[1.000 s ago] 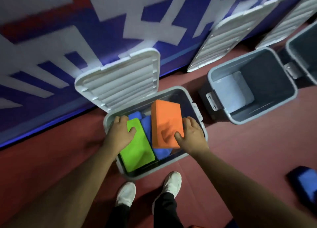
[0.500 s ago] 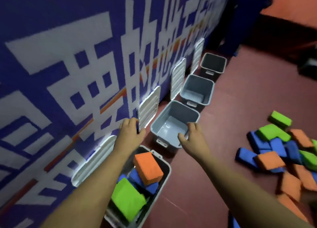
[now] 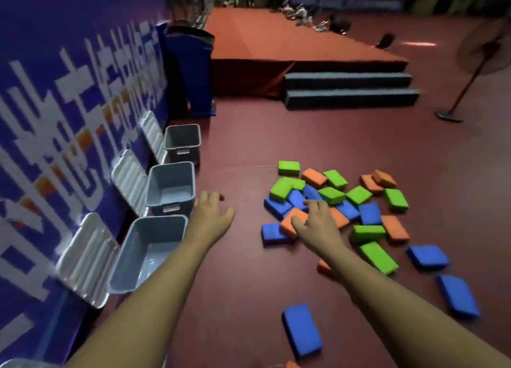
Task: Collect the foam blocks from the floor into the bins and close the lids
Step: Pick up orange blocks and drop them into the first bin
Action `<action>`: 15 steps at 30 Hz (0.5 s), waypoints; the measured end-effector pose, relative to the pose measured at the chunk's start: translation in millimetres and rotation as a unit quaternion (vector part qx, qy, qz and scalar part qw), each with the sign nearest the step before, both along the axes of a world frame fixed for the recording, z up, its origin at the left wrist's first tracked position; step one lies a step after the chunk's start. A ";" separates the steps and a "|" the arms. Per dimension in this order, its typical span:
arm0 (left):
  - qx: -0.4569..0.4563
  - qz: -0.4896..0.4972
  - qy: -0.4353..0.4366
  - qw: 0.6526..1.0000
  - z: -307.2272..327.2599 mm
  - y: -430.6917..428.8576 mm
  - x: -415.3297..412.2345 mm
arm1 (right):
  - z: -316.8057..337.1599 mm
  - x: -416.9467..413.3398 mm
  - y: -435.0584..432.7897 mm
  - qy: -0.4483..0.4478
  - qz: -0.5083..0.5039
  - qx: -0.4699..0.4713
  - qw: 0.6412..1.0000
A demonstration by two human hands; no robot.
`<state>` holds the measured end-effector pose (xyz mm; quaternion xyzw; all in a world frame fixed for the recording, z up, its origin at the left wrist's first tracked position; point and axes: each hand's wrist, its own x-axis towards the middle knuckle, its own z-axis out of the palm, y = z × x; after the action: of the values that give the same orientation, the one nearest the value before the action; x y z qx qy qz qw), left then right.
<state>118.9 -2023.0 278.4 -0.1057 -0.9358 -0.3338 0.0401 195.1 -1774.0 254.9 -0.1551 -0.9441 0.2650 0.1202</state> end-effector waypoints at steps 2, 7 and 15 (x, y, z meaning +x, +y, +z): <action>0.002 -0.040 -0.007 0.999 3.8 70.7 4.0 | 5.8 16.0 65.2 -0.002 -0.039 0.009 0.999; 0.000 -0.124 -0.004 0.992 -1.0 216.5 14.8 | 8.1 51.7 195.7 -0.013 -0.118 0.015 0.993; -0.018 -0.196 -0.058 0.979 -38.9 356.5 -24.2 | -18.1 50.7 320.6 -0.063 -0.197 -0.013 0.978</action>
<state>94.7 -1666.5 239.5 -0.2681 -0.9035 -0.3242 -0.0818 245.8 -1453.4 236.8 -0.3558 -0.8973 0.2378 0.1083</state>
